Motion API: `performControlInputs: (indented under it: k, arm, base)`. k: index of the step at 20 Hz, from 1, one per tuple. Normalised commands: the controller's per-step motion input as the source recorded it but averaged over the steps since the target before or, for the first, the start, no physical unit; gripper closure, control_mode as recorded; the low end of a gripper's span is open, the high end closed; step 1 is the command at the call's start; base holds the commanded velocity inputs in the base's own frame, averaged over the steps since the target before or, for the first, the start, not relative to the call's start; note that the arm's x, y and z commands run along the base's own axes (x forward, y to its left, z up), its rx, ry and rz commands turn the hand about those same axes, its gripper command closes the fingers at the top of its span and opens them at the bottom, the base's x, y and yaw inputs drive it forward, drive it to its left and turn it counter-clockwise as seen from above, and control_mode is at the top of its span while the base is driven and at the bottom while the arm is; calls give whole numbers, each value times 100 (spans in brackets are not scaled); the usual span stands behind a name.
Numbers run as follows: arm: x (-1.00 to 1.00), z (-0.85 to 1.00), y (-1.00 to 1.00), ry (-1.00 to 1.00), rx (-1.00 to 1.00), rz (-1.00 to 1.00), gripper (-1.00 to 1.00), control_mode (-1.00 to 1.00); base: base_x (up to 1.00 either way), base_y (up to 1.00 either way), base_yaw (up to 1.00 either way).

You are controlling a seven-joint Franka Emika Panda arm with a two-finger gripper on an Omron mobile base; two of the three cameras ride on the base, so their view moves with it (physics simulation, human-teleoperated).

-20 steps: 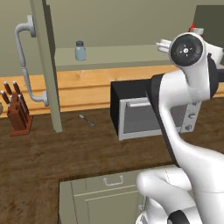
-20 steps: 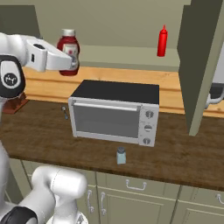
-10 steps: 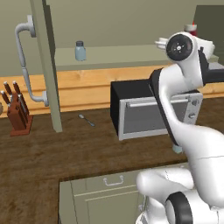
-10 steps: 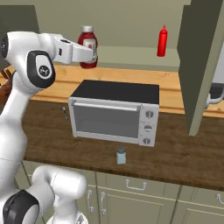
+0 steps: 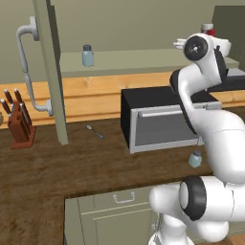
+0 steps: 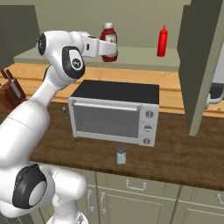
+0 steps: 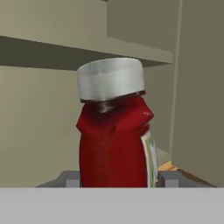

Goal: Put the shaker and condiment bottle from the counter next to their counterparts in the cabinet.

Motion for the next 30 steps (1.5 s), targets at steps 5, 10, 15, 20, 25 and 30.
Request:
performControlInputs:
  k: [5,10,15,20,25,30]
  arm:
    - [59,-1,-40,0,-2,0,100,-100]
    - [53,-7,-28,0,0,0,100,-100]
    - [41,-11,-4,-1,0,0,100,-100]
    - [34,-13,-13,-7,0,0,100,-100]
    - [27,-9,-20,-4,0,0,100,-100]
    - [31,-4,-10,-1,0,0,100,-100]
  base:
    - [0,0,0]
    - [0,0,0]
    - [0,0,0]
    - [0,0,0]
    - [0,0,0]
    - [0,0,0]
